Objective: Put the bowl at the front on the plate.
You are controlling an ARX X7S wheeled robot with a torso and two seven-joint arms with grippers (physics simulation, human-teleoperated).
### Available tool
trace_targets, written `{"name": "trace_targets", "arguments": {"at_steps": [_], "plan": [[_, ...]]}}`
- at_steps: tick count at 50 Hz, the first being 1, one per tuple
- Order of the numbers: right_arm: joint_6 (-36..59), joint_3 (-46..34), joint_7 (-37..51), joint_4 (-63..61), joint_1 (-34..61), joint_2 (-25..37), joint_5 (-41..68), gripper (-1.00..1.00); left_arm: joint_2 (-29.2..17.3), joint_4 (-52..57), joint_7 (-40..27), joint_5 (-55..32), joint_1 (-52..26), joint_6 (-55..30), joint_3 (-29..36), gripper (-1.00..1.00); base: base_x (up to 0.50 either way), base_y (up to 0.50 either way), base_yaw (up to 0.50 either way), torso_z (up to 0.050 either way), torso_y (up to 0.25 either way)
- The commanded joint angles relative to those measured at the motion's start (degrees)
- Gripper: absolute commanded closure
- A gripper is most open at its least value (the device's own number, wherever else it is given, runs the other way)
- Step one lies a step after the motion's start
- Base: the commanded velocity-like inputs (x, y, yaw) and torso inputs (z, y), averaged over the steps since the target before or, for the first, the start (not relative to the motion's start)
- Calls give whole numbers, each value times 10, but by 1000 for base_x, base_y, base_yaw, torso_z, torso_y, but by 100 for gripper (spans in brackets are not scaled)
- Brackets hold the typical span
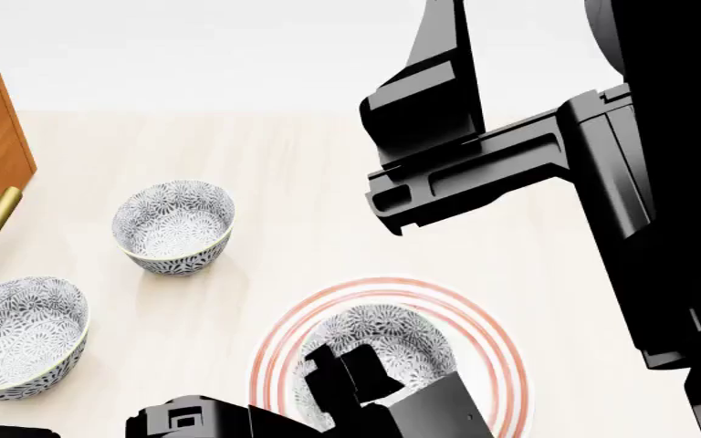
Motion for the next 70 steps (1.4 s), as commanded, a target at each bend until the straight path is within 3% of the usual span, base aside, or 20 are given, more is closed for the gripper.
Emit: {"name": "trace_targets", "arguments": {"at_steps": [1, 21, 47, 70], "plan": [[-3, 0, 1, -3, -4, 1, -2, -100, 0, -8, -14, 5, 1, 10, -2, -100, 0, 0, 0, 0, 0], [-9, 3, 7, -11, -10, 8, 2, -100, 0, -14, -20, -7, -6, 28, -2, -100, 0, 0, 0, 0, 0], [-11, 4, 12, -16, -5, 11, 6, -100, 0, -4, -12, -113, -74, 87, 2, -100, 0, 0, 0, 0, 0], [-27, 15, 20, -41, -21, 27, 14, -100, 0, -93, 19, -147, -103, 152, 0, -100, 0, 0, 0, 0, 0]]}}
